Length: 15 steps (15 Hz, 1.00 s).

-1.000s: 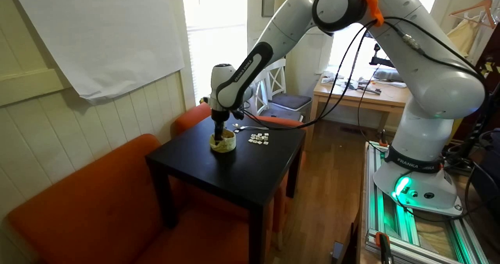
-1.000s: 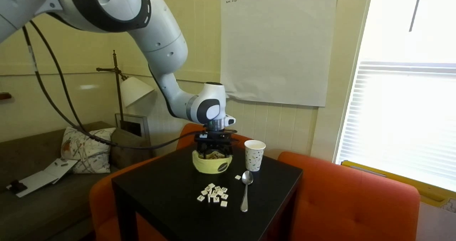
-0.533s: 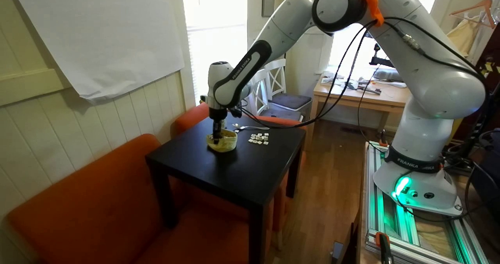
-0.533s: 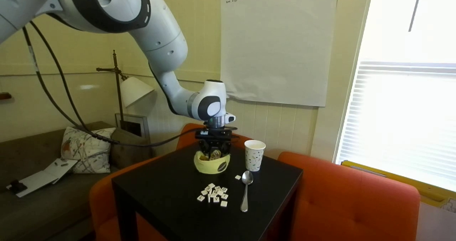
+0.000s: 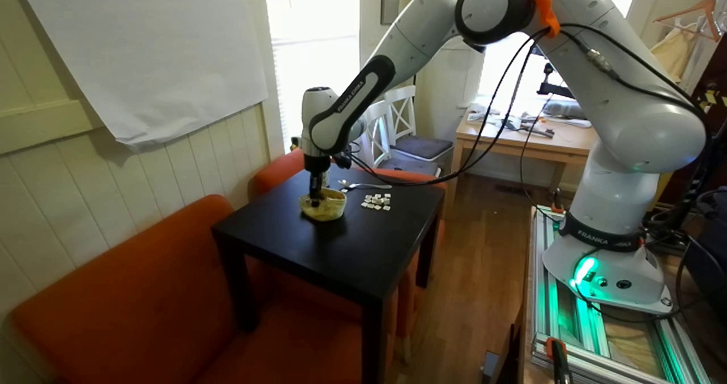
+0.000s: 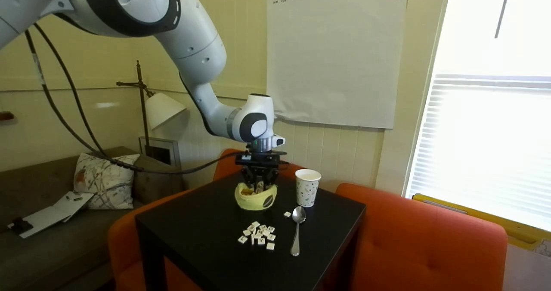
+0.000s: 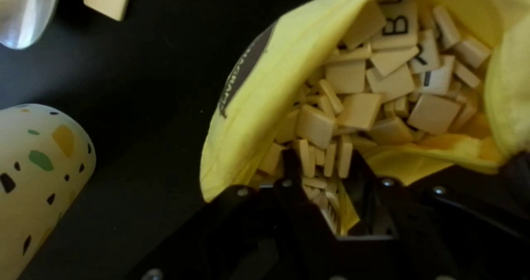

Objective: Remove the objects inside the bowl

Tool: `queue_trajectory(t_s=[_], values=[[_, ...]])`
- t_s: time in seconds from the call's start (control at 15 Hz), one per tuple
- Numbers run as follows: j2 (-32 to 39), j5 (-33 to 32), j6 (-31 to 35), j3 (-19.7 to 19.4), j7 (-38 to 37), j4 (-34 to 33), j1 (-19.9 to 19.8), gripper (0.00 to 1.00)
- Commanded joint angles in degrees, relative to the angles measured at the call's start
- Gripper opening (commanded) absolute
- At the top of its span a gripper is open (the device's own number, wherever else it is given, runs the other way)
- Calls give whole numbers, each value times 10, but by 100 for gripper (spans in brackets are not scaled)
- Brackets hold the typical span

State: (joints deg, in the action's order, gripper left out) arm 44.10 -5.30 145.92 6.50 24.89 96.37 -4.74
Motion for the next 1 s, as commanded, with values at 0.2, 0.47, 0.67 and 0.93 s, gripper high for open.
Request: queue_trajectory(t_s=[0.2,0.47,0.67,0.93], values=[[-56,42,-72,-3,-92,16,1,6],[-96,87,-101,-7,-149,37,-2,6],[-127,103,-83,-25,-208,67,6,6],[-151,82,-57,-77,-314,114,25,6]])
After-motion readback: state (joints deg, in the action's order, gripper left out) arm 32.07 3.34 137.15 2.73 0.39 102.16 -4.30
